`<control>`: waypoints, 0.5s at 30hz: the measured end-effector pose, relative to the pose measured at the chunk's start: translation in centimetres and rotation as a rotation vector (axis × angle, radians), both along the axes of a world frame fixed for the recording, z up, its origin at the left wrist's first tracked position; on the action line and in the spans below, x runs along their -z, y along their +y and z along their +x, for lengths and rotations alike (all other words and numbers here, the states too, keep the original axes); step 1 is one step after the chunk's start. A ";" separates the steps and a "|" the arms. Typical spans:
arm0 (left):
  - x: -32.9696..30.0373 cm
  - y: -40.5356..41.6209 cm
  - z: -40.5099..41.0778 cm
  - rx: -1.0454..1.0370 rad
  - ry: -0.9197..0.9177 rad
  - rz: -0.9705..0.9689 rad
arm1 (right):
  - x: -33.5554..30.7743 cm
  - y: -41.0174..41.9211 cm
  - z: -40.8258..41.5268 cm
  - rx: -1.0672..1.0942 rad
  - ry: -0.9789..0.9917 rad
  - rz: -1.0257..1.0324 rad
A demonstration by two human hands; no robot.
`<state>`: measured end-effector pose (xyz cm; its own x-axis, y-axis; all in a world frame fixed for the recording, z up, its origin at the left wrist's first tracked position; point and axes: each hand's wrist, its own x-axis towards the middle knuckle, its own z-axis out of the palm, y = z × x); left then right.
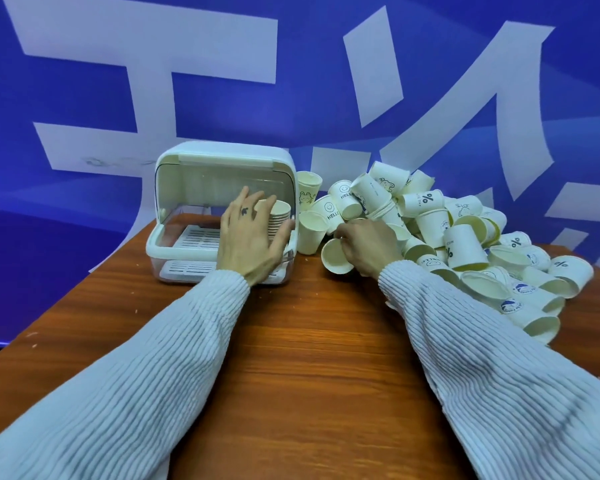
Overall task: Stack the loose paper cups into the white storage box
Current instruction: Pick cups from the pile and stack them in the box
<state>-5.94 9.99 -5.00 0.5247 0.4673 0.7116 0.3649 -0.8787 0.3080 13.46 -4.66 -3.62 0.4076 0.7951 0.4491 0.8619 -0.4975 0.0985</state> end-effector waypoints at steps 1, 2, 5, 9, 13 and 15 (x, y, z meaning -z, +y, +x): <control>0.4 -1.0 -0.3 0.064 -0.074 0.030 | -0.4 -0.3 -0.2 0.006 0.034 0.066; 0.9 -1.9 -0.5 0.132 -0.126 0.061 | -0.7 -0.5 -0.4 0.003 0.097 0.138; 2.6 -4.2 -0.5 0.310 -0.146 0.068 | -1.7 -0.7 -1.1 -0.128 0.438 0.336; 3.6 -5.5 0.1 0.404 -0.049 -0.094 | -2.0 -0.2 -2.9 -0.356 0.843 0.314; 2.8 -5.4 -0.7 0.271 -0.214 -0.217 | -1.9 1.7 -3.1 -0.272 0.935 0.514; 2.4 -4.8 -1.5 0.212 -0.315 -0.280 | -1.5 2.9 -2.1 -0.134 0.733 0.462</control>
